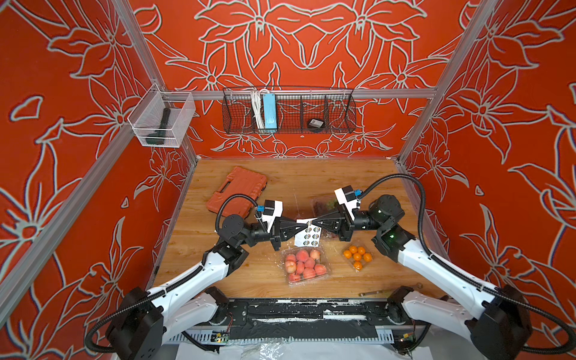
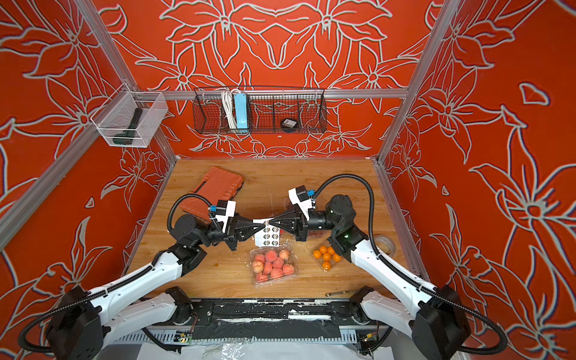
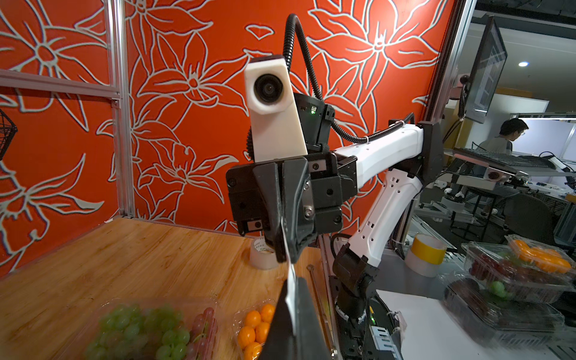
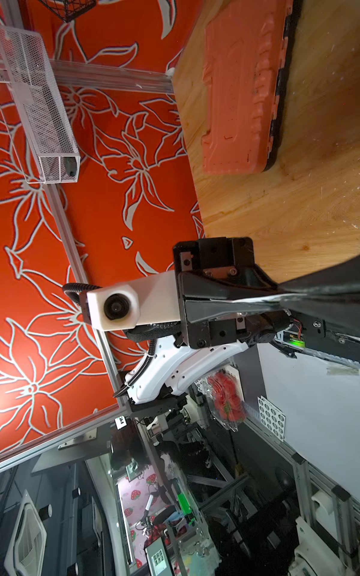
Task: Label fruit boxes
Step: Adjust the label sticker.
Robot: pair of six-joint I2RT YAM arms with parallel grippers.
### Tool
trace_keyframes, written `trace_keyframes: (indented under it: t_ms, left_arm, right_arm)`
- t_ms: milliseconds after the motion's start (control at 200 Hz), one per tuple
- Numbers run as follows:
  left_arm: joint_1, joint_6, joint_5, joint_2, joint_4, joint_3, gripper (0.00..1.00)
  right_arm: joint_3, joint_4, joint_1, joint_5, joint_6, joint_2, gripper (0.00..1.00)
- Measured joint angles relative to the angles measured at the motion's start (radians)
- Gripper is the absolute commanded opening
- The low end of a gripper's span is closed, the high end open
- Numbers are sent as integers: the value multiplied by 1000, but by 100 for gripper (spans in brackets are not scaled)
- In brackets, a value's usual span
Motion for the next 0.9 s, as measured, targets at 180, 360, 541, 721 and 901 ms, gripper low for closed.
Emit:
trace_keyframes:
  t_ms: [180,360,541,721,901]
  left_arm:
    - [1,-2,20,-2,2,0,18]
    - [9,-8,56,-1,8,0,8]
    - [10,-16,70,1,8,0,8]
    - [14,-13,74,1,8,0,14]
    - [14,-9,78,1,8,-10,7]
  right_arm:
    - [0,-47,0,-7,-41,-2,0]
    - [0,-73,2,-9,-59,-2,0]
    - [0,-95,2,-7,-85,-8,0]
    - [0,-118,2,3,-102,-21,0]
    - [0,-141,2,19,-115,-30,0]
